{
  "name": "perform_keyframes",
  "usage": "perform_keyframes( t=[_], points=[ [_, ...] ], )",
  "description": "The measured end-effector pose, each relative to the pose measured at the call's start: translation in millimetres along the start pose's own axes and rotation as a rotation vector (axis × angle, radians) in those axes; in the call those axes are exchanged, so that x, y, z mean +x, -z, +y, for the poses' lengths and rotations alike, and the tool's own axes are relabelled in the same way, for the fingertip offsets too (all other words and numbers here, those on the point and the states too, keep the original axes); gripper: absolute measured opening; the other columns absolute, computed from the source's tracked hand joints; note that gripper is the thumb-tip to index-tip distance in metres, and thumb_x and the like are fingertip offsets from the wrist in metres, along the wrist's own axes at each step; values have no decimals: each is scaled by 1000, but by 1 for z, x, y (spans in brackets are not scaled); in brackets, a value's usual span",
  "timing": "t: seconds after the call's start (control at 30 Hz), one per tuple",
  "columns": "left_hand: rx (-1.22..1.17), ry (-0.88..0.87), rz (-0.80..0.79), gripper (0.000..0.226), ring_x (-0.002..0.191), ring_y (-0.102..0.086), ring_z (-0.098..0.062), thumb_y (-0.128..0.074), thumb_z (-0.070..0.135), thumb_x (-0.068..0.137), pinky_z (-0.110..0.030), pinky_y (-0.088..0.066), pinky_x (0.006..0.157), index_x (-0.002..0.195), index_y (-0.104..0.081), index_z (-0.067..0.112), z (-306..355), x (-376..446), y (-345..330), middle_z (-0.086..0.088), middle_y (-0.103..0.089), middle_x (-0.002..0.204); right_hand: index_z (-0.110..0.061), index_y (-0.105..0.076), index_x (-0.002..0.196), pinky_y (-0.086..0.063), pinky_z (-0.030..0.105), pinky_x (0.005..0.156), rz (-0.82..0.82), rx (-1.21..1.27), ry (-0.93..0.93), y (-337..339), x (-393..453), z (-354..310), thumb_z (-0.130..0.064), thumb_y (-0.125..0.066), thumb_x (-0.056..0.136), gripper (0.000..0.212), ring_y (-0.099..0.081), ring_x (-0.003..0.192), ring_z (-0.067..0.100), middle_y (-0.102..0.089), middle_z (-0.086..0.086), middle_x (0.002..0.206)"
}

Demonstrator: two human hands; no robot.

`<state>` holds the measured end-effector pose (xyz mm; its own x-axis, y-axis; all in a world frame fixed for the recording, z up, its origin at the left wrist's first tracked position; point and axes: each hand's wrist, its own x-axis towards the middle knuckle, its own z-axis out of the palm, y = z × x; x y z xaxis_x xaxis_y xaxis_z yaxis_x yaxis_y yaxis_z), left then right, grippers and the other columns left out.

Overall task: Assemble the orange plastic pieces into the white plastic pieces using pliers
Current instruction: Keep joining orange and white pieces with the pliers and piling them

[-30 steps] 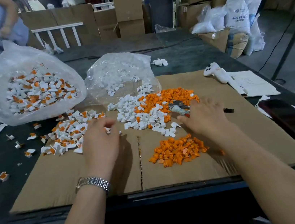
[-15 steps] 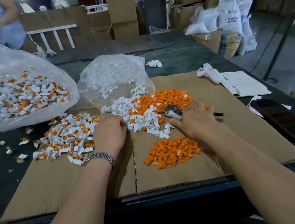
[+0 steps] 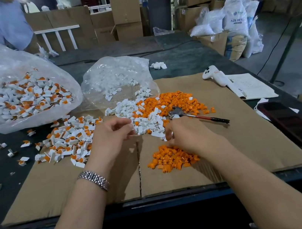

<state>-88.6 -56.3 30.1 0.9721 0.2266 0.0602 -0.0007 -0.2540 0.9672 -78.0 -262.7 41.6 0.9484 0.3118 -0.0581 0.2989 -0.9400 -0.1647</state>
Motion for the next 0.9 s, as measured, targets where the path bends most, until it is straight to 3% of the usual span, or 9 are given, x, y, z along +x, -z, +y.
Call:
perform_keyframes(
  t=[0.13,0.27,0.4,0.47,0.57,0.8,0.9],
  points=[
    [-339,173,-154,21,88,-78,-19,-76,9,88,-19,-60,70,108,-75,8,-1,-11,0,-10,-80,93,-15,-67,105,-54,46,86,43,-19,2,-7,3,-4,-12,-61,92,15,-62,101,29,-66,8,106],
    [-686,346,-274,25,86,-77,-21,-78,9,77,-21,-61,69,102,-80,4,-13,-15,-1,-16,-78,94,-17,-61,114,-50,37,82,68,136,-22,-11,4,-1,-16,-60,92,22,-57,102,22,-61,2,107],
    [-750,379,-342,25,84,-77,-19,-78,9,79,-22,-60,69,104,-82,6,-21,-18,-2,-14,-77,92,-20,-72,95,-41,16,60,189,417,-31,-1,1,5,-22,-73,89,7,-58,75,3,-63,-10,86],
    [-764,383,-357,24,83,-76,-19,-77,8,79,-22,-61,69,102,-82,5,-21,-19,-3,-13,-77,90,-20,-75,87,-51,16,64,219,672,-14,7,-3,5,-24,-79,86,6,-65,71,4,-71,-7,79],
    [-782,377,-351,22,81,-77,-20,-73,1,78,-21,-61,68,99,-82,3,-18,-22,-5,-16,-77,91,-17,-78,91,-58,20,72,178,978,71,14,-11,-1,-19,-76,89,4,-72,76,11,-76,0,80],
    [-832,328,-298,18,84,-78,-25,-69,-7,76,-23,-62,70,90,-80,-3,-9,-28,-8,-21,-77,97,-17,-77,92,-51,18,73,242,884,166,7,-13,-17,-18,-73,91,4,-66,77,4,-72,-5,81],
    [-809,243,-199,21,96,-76,-31,-74,-9,73,-26,-62,78,94,-76,-6,-10,-33,-13,-24,-75,102,-21,-75,90,-47,15,73,298,816,140,3,-13,-24,-20,-72,92,4,-63,78,0,-69,-11,82]
  ],
)
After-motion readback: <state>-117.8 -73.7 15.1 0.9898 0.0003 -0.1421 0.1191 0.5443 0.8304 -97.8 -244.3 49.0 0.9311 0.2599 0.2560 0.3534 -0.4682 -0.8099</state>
